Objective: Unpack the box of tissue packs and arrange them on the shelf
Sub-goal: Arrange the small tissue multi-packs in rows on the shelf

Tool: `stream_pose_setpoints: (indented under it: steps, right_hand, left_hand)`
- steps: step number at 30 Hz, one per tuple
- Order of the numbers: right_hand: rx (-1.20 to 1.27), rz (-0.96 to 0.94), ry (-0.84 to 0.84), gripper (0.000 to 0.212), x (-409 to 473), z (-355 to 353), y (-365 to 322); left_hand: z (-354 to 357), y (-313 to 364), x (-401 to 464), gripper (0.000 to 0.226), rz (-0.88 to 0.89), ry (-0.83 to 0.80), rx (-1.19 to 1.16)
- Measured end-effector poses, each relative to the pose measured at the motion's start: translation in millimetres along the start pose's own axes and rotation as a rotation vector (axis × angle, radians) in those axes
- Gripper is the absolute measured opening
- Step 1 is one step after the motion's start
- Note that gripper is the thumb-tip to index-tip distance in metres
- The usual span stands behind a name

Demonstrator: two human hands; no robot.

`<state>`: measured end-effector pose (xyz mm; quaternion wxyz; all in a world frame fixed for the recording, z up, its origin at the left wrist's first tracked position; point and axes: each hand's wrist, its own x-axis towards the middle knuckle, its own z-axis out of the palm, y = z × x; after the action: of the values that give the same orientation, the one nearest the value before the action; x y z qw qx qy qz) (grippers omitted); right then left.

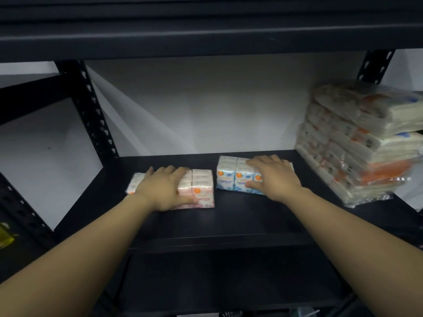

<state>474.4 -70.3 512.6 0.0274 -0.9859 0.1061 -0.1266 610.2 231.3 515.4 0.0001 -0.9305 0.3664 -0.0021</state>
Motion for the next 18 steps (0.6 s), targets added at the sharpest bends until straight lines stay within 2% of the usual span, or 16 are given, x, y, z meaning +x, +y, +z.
stream_pose_setpoints:
  steps: [11,18]
  right_hand:
    - [0.075,-0.018,-0.037,0.076,18.4,16.0,21.3]
    - [0.02,-0.025,-0.029,0.093,27.2,21.7,23.8]
  left_hand:
    - [0.7,-8.7,31.0,0.111,-0.019,0.147,-0.053]
    - [6.3,-17.2,51.7,0.104,0.013,0.211,-0.062]
